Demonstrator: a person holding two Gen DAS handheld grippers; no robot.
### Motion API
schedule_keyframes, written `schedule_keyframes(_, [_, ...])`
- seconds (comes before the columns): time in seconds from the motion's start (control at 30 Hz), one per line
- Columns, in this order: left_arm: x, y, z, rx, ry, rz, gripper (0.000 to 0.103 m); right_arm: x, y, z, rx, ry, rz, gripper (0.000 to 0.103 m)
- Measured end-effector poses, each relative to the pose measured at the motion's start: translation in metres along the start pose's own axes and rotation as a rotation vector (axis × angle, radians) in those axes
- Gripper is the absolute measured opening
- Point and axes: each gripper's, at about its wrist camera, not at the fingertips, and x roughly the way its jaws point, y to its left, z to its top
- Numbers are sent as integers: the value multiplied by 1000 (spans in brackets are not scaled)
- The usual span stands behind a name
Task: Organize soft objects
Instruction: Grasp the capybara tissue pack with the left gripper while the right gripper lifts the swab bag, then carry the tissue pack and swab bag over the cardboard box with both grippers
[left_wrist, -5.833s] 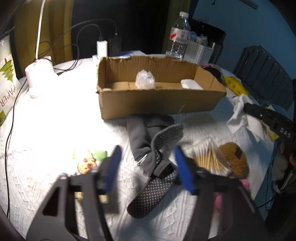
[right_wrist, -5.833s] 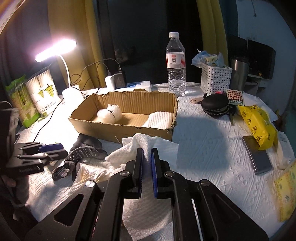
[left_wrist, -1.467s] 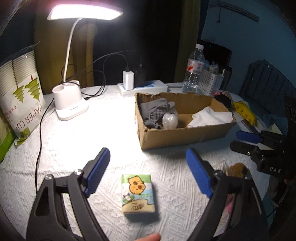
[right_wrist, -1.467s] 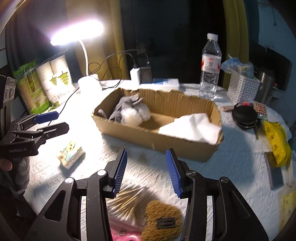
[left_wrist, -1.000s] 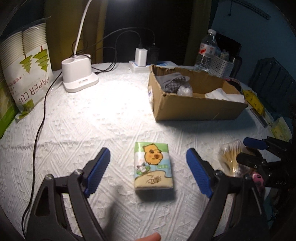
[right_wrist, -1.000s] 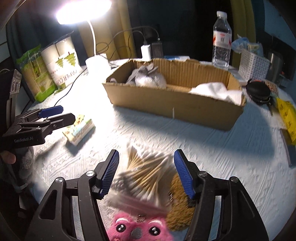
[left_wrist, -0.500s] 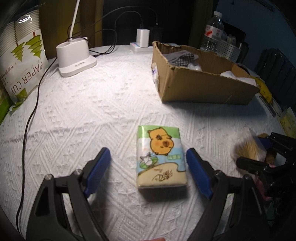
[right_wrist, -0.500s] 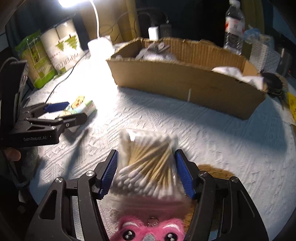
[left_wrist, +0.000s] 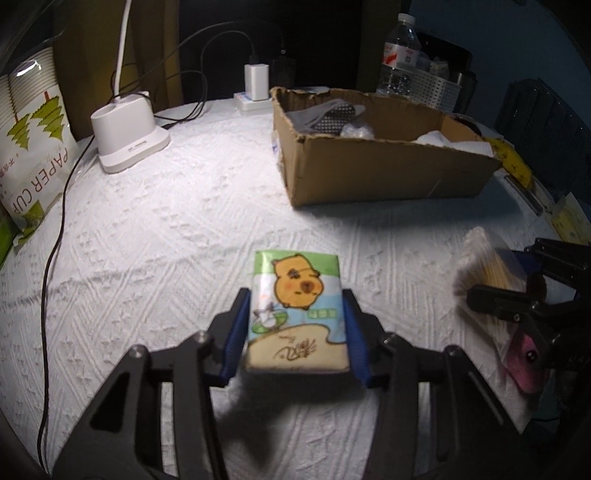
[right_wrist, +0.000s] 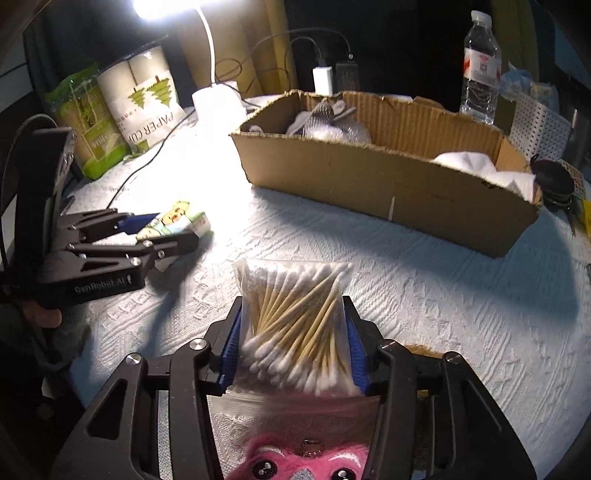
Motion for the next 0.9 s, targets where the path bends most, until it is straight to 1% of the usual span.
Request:
schedule_keyframes(0.17, [-11,-25,9,56,-22,-25,49,-16,-10,5,14,-55,3,51])
schedule_keyframes(0.4, [-21,-55,24,99,-49,-45,49,-37,-27,6,33,-116,5,51])
schedule_keyframes(0.53, [-25,-70,32,104,-65,-63,49,-47,-42,3,50,-143,9,51])
schedule_keyframes(0.73, [-22,-89,45,113,-63,-65,49,-60,-66,-1,80,-180,8,51])
schedule_keyframes(0.9, [-17,-97,49,107,-64,-97,49,-61,-82,1,97,-171,-10,51])
